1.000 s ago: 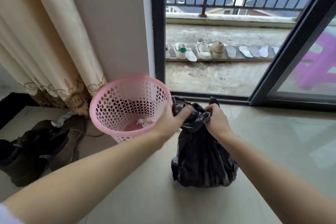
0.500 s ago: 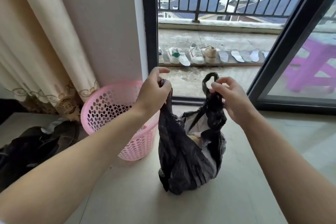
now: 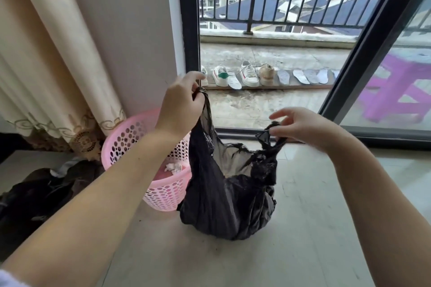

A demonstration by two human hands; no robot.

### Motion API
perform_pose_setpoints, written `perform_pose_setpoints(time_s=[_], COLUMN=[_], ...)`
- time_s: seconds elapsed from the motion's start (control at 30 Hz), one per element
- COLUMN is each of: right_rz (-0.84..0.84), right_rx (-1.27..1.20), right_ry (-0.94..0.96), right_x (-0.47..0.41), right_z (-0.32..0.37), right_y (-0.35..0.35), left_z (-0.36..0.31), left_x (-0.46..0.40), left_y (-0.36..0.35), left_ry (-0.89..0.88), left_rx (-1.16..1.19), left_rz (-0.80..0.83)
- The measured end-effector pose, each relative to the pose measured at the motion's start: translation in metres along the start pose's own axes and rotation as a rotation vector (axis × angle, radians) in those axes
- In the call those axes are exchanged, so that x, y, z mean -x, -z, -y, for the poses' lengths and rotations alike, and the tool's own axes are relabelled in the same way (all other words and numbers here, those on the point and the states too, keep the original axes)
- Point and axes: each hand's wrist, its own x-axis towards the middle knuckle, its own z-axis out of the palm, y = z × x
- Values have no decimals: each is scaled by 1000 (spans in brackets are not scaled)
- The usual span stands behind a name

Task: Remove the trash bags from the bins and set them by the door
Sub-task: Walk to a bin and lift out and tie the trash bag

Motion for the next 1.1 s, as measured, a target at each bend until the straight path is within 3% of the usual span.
perform_pose_setpoints(time_s=[0.07, 0.17, 0.27, 0.33, 0.4, 0.53, 0.63, 0.7, 0.8, 0.87, 0.93, 1.1], right_rz=[31, -6, -3, 67, 47, -359, -427, -353, -71, 20, 64, 371], right_rx=[132, -132, -394, -395, -204, 495, 578, 261, -718, -1054, -943, -170], right_ry=[-69, -124, 9, 94, 115, 106, 65, 62, 27, 140, 230, 268], right_x=[-1, -2, -3, -1, -1, -4, -4, -3, -1, 0, -2, 2], right_z=[-8, -12, -9, -6, -5, -3, -2, -1, 2, 0, 0, 15], right_y=[-3, -5, 1, 4, 0, -7, -2, 1, 0, -2, -6, -35], left_z=[7, 16, 15, 9, 3, -3, -5, -5, -4, -6, -9, -27], left_x=[-2, 0, 3, 3, 5, 6, 7, 8, 7, 8, 8, 10], left_y=[3, 2, 0, 0, -1, -3, -3, -2, -3, -3, -2, -6], left_ry=[123, 234, 250, 244, 230, 216, 219, 214, 198, 140, 32, -76], left_rx=[33, 52, 63, 93, 111, 123, 139, 150, 156, 145, 118, 125], left_rz=[-32, 4, 61, 95, 151, 211, 217, 204, 178, 180, 191, 317])
